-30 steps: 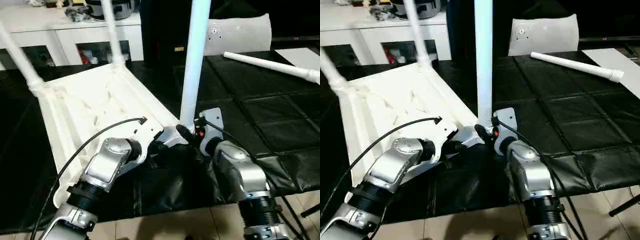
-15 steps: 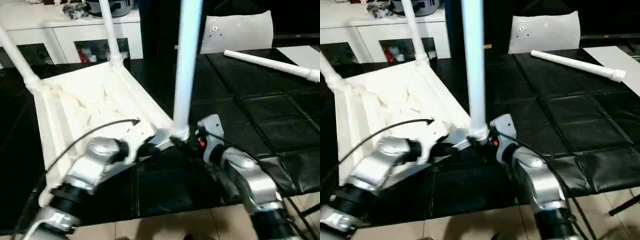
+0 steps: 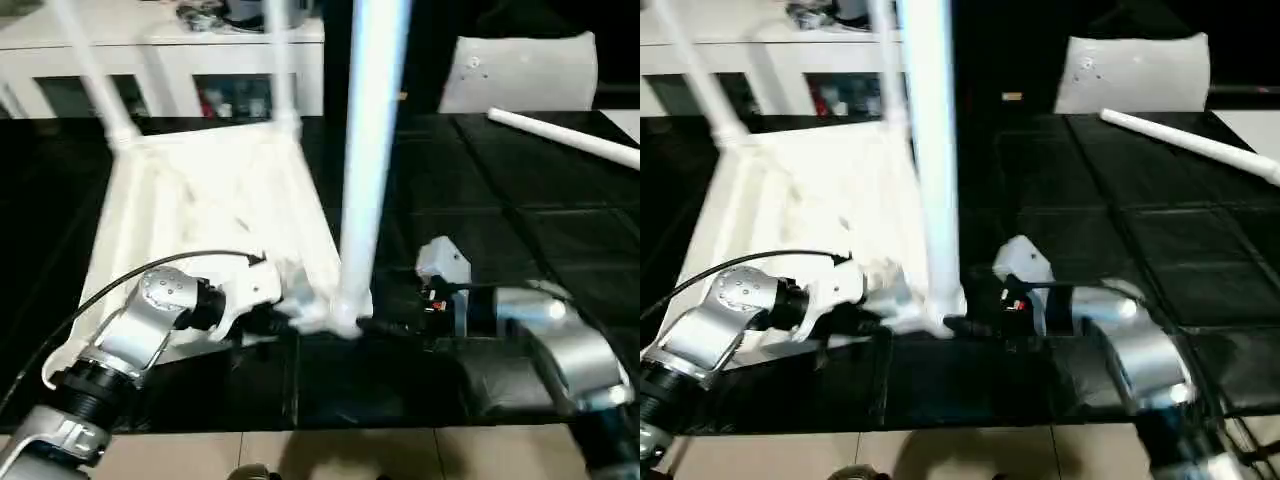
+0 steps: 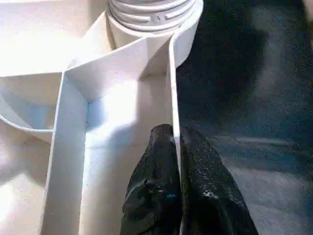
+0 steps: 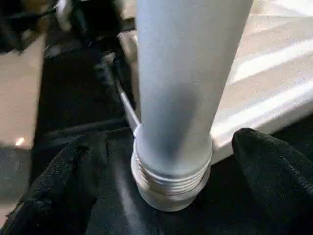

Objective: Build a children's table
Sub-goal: Rotate leg to tighten

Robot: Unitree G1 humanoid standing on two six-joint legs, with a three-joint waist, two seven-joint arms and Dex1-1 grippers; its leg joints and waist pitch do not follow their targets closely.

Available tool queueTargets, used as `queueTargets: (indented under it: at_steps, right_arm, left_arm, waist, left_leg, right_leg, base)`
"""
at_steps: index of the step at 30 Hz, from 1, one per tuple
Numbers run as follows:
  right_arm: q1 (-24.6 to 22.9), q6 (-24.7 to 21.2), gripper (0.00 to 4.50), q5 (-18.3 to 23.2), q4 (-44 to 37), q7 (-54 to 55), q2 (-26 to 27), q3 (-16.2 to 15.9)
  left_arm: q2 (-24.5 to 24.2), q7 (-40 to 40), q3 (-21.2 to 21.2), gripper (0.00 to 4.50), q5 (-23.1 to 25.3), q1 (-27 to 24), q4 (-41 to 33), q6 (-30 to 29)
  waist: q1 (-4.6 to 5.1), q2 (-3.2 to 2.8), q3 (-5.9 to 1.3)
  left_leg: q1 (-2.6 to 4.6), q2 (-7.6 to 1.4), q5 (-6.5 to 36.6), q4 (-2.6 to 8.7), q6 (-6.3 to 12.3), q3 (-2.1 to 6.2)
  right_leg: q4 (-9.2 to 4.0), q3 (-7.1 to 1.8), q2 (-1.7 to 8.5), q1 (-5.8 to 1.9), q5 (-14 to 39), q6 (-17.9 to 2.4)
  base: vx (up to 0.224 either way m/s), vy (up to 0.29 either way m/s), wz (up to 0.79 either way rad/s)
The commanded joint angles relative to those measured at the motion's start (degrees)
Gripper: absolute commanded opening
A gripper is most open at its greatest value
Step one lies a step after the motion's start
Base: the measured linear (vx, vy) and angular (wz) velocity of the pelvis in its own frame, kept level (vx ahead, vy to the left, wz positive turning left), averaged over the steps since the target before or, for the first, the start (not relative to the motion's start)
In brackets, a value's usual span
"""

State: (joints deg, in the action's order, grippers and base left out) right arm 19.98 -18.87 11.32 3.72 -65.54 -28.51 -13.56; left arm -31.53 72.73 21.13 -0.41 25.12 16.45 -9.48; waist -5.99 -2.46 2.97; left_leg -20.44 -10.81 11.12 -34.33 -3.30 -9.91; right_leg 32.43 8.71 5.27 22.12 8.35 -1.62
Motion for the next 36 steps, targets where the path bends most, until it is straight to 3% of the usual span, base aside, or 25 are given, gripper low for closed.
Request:
queueTargets:
  at_steps: [1,5,6,21,33,36]
  right_arm:
    - [1.7,2.1,4.41,-1.2,2.2,-1.5,0.1,-1.5]
    - [3.1,4.0,4.07,-2.4,4.9,-2.3,0.6,-2.6]
    - [3.2,4.0,4.04,-2.2,5.3,-2.6,0.7,-2.7]
    - [3.7,5.1,2.62,-1.1,7.7,-4.8,1.8,-3.5]
    - [4.0,3.7,2.49,-1.1,7.3,-3.5,4.1,-4.9]
    - [2.4,0.1,2.48,0.1,5.7,2.9,8.1,-3.3]
  left_arm:
    - [-0.1,3.7,2.3,0.00,-0.4,2.1,-1.5,2.1]
    - [-0.1,3.7,2.6,0.00,0.5,2.2,-1.0,3.1]
    - [0.0,3.6,2.4,0.00,0.4,2.1,-1.0,3.0]
    - [-0.5,3.5,2.0,0.00,0.3,2.0,0.1,4.5]
    - [0.1,1.4,1.0,0.00,0.4,2.7,1.4,3.7]
    - [3.4,-4.6,-1.5,0.00,-1.0,2.5,-0.5,-3.5]
  waist:
    - [0.37,0.59,-3.82]
    - [0.08,0.74,-3.74]
    - [0.13,1.06,-3.74]
    - [0.15,1.19,-3.68]
    - [0.52,1.18,-3.51]
    - [0.99,1.15,-3.21]
  left_leg:
    - [0.87,-3.07,13.6,4.27,2.39,0.97]
    - [0.90,-3.12,14.3,4.32,1.72,1.07]
    - [0.82,-3.11,14.2,4.34,1.74,1.04]
    - [0.85,-2.95,15.0,4.27,1.76,1.10]
    - [0.97,-2.84,16.0,4.29,1.45,1.15]
    - [1.23,-2.63,17.8,4.18,0.70,1.25]
  right_leg:
    - [-3.90,-4.10,4.62,-2.38,23.2,-7.0]
    - [-3.93,-4.16,4.62,-2.33,24.8,-6.4]
    - [-3.95,-4.16,4.60,-2.40,24.8,-6.4]
    - [-4.22,-4.02,4.55,-2.35,27.2,-5.5]
    - [-4.47,-3.87,4.45,-2.21,29.1,-4.8]
    - [-5.00,-3.51,4.48,-2.05,32.4,-4.1]
  base:
    - [0.000,0.000,0.00]
    - [0.000,0.000,0.00]
    - [0.000,0.000,0.00]
    - [0.000,0.000,0.00]
    - [0.000,0.000,0.00]
    - [0.000,0.000,0.00]
